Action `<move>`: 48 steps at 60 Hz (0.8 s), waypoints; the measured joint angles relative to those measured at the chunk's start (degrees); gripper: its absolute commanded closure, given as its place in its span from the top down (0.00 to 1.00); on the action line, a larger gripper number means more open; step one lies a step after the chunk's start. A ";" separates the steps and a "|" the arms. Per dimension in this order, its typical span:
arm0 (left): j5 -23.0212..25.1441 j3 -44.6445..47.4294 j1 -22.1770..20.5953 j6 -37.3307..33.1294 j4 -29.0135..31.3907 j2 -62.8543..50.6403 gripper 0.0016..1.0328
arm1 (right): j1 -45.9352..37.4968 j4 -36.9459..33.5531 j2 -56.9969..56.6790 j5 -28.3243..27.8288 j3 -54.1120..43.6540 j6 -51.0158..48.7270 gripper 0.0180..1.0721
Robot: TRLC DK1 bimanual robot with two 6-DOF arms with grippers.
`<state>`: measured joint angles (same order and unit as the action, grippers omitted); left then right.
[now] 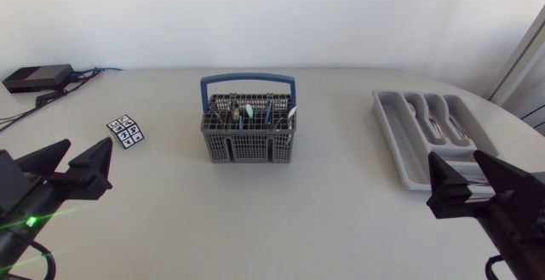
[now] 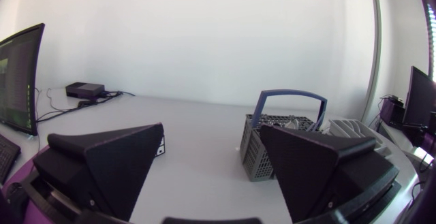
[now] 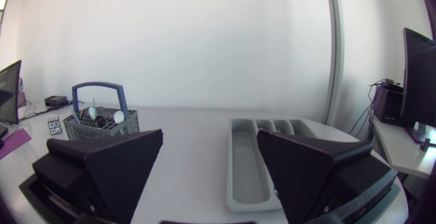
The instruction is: Transfer all utensils from the basket to the drawer tray.
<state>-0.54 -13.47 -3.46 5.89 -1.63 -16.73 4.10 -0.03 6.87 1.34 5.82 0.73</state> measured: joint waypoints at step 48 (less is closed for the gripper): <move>-0.85 -31.32 -15.13 -14.14 15.10 -47.21 0.93 | 15.17 -13.11 36.74 0.48 23.58 -0.59 0.95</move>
<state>-1.39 -44.80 -18.59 -8.25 13.47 -63.94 19.27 -13.15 43.62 1.83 29.41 0.14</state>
